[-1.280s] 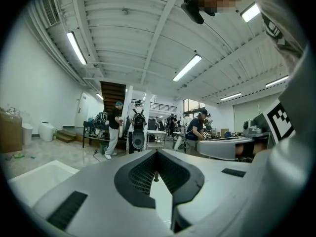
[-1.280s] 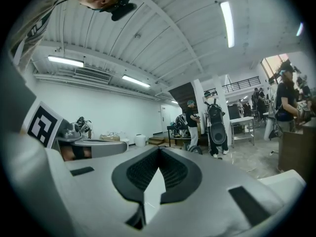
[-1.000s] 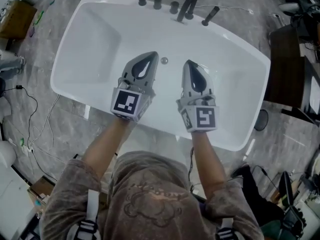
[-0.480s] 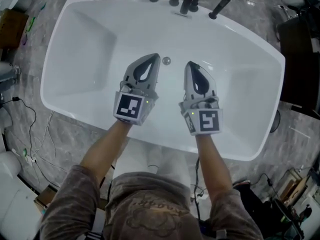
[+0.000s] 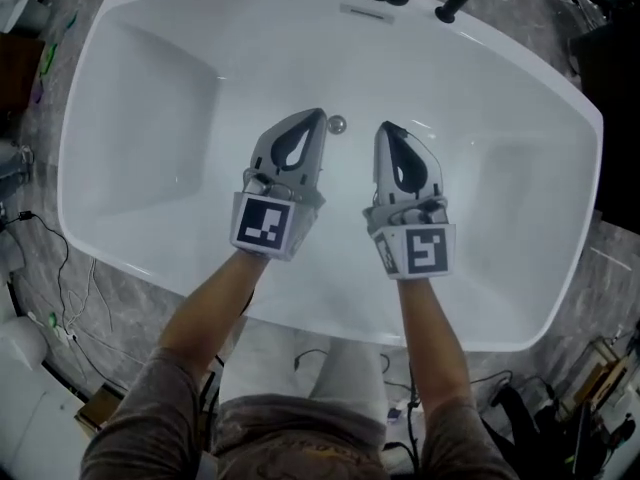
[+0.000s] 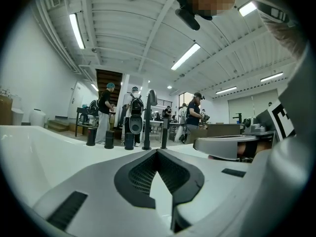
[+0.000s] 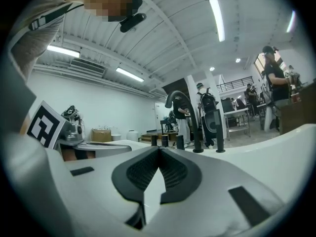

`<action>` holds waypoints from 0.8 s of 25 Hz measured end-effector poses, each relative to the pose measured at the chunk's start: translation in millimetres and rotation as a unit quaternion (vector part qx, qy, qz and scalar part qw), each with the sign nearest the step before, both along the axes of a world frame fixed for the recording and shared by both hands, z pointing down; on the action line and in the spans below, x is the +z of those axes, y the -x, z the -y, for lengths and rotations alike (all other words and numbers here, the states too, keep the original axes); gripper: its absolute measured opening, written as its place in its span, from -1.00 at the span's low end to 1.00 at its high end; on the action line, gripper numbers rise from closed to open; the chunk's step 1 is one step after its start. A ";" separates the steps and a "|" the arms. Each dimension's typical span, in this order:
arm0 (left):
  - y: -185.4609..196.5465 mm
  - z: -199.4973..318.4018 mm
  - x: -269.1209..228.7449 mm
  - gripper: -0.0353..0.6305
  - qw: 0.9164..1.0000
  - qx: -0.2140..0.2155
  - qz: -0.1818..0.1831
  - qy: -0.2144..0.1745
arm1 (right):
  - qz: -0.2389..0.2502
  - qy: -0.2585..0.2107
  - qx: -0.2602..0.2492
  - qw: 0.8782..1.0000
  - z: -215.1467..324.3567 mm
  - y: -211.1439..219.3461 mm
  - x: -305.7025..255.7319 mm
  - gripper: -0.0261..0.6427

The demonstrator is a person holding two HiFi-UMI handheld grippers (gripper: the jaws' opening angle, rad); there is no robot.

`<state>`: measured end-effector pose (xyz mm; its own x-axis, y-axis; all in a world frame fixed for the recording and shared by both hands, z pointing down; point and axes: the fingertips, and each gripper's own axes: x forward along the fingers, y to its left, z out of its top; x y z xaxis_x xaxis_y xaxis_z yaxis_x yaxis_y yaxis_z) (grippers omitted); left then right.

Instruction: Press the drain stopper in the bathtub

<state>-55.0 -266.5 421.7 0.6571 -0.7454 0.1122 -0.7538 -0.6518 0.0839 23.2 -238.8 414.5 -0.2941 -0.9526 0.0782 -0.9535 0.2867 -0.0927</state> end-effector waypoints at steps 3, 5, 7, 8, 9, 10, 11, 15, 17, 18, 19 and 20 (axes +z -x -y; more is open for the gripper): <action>-4.7 4.1 25.0 -0.89 1.000 0.002 0.001 0.003 | 0.002 -0.002 -0.002 1.000 4.4 2.6 25.1 -0.92; -6.6 6.9 47.7 -0.89 1.000 0.001 0.002 0.006 | 0.004 -0.005 -0.003 1.000 6.4 3.8 47.6 -0.92; -9.1 10.8 71.4 -0.89 1.000 0.001 0.008 0.002 | 0.004 -0.010 -0.004 1.000 9.5 4.1 70.7 -0.92; -10.4 13.0 81.8 -0.89 1.000 0.002 0.011 -0.001 | 0.006 -0.013 -0.004 1.000 11.1 3.7 80.9 -0.92; -11.3 15.2 91.1 -0.89 1.000 0.002 0.012 -0.003 | 0.008 -0.014 -0.003 1.000 12.7 3.1 89.7 -0.92; -11.6 17.3 99.9 -0.89 1.000 0.002 0.013 -0.003 | 0.011 -0.015 -0.001 1.000 14.3 2.2 97.8 -0.92; -11.7 19.7 108.6 -0.89 1.000 0.001 0.013 -0.003 | 0.014 -0.015 0.001 1.000 16.3 1.1 105.8 -0.92; -17.5 30.2 151.2 -0.89 1.000 0.005 0.027 -0.006 | 0.019 -0.013 0.006 1.000 26.7 -6.6 146.9 -0.92; -23.8 34.1 176.6 -0.89 1.000 0.004 0.031 -0.003 | 0.017 -0.010 0.005 1.000 30.5 -11.0 173.4 -0.92; -26.6 36.0 189.2 -0.89 1.000 0.003 0.031 0.001 | 0.017 -0.008 0.005 1.000 32.3 -12.7 186.5 -0.92; -28.9 37.7 200.3 -0.89 0.999 0.001 0.033 0.003 | 0.018 -0.005 0.006 1.000 33.8 -14.1 198.4 -0.92; -30.7 38.8 209.6 -0.89 0.999 0.000 0.035 0.005 | 0.022 -0.002 0.008 1.000 35.1 -15.5 208.6 -0.92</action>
<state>-24.3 -305.2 631.2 0.6473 -0.7440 0.1657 -0.7580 -0.6511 0.0379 38.8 -273.9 623.1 -0.2811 -0.9577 0.0608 -0.9532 0.2713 -0.1334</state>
